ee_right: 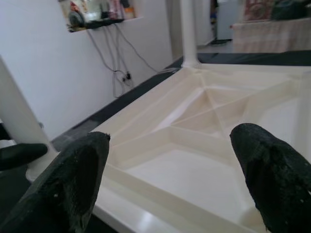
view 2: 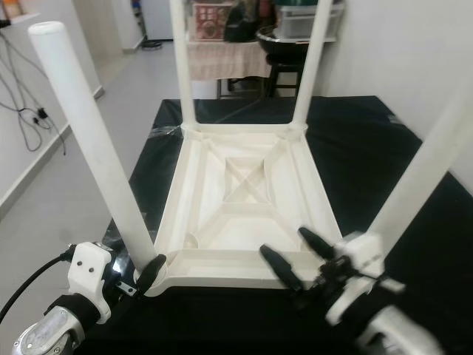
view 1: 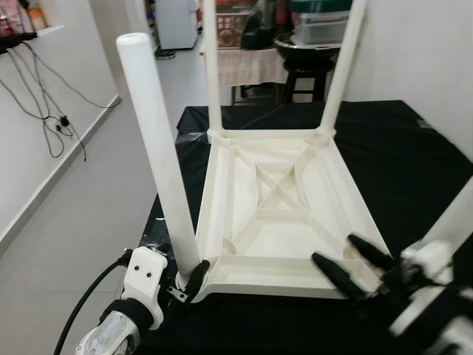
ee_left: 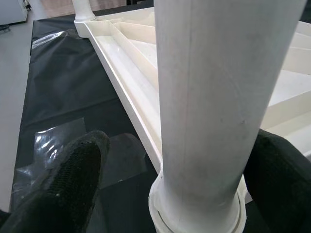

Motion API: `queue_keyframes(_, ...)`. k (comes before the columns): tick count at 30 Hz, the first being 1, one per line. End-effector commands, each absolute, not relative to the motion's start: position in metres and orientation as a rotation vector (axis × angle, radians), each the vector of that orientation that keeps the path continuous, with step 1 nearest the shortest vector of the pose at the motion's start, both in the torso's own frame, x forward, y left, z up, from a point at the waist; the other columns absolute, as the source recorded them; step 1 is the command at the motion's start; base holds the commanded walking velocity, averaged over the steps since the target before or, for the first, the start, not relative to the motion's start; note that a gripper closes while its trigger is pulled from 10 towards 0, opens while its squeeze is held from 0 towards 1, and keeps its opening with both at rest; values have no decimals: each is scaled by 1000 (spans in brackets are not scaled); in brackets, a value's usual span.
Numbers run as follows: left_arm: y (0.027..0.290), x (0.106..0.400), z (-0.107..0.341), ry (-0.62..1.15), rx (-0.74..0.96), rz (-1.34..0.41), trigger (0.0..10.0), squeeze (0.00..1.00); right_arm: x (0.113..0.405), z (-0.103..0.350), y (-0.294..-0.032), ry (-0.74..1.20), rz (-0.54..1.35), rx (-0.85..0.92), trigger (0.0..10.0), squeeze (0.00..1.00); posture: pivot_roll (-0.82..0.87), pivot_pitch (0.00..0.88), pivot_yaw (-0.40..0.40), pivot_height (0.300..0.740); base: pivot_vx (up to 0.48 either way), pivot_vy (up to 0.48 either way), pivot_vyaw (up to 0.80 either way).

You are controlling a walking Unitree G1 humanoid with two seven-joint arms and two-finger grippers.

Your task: Building children table

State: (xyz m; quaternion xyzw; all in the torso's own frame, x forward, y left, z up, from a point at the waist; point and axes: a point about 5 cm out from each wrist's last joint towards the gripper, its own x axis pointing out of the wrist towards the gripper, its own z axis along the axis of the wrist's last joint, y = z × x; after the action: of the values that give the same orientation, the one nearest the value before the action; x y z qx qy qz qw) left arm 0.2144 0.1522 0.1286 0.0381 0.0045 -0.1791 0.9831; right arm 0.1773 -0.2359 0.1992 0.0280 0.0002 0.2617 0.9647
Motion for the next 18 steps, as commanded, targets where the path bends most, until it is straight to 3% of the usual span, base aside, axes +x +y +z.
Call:
queue_keyframes(1, 155, 215, 125, 23, 82, -352, 10000, 0, 170, 208, -239, -26, 568, 61, 10000, 0, -145, 57, 12, 740, 0, 0, 0)
queue_keyframes(8, 156, 217, 124, 23, 83, -359, 10000, 0, 144, 263, -254, -256, 728, 150, 10000, 0, -146, 56, 22, 740, 0, 0, 0)
queue_keyframes(10, 156, 218, 124, 21, 85, -361, 10000, 0, 132, 273, -255, -226, 815, 101, 10000, 0, -145, 57, 26, 740, 0, 0, 0)
queue_keyframes(13, 157, 218, 124, 21, 88, -363, 10000, 0, 123, 266, -278, -55, 761, -27, 10000, 0, -146, 59, 27, 740, 0, 0, 0)
queue_keyframes(18, 158, 218, 124, 22, 93, -363, 10000, 0, 114, 271, -295, 19, 721, -82, 10000, 0, -148, 58, 31, 740, 0, 0, 0)
